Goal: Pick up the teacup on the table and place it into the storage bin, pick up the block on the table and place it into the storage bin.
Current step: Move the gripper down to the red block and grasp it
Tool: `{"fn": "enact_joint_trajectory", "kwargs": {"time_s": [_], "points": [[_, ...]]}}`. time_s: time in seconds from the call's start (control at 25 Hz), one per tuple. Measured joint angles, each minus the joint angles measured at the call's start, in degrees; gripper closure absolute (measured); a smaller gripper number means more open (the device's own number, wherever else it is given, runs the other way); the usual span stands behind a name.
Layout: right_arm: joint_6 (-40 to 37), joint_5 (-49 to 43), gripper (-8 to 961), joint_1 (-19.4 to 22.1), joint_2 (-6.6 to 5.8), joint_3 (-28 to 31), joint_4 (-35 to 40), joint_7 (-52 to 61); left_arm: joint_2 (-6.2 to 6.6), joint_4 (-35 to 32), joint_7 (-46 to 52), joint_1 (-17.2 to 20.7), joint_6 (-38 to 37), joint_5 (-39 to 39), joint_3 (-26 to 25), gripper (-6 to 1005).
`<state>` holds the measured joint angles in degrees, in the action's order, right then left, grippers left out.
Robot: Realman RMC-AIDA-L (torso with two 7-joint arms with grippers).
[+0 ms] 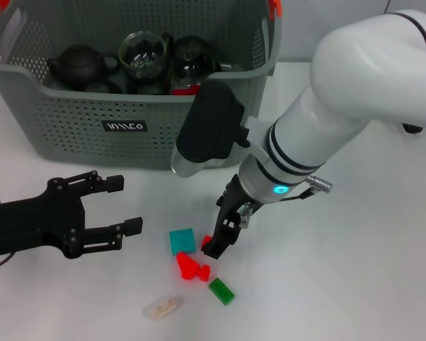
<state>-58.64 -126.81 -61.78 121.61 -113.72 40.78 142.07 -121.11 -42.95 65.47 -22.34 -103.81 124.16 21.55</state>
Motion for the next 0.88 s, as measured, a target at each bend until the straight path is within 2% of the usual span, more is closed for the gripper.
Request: {"fn": "enact_joint_trajectory", "kwargs": {"time_s": [0.36, 0.44, 0.88], "points": [[1.2, 1.6, 12, 0.1, 0.12, -1.4, 0.1, 0.0, 0.0, 0.1, 0.0, -0.1, 0.0, -0.1, 0.2, 188], [1.6, 2.2, 187, 0.1, 0.12, -2.0, 0.1, 0.0, 0.0, 0.1, 0.0, -0.2, 0.0, -0.1, 0.1, 188], [2.6, 3.7, 376, 0.4, 0.11, -3.6, 0.1, 0.0, 0.0, 0.1, 0.1, -0.1, 0.0, -0.2, -0.1, 187]]}}
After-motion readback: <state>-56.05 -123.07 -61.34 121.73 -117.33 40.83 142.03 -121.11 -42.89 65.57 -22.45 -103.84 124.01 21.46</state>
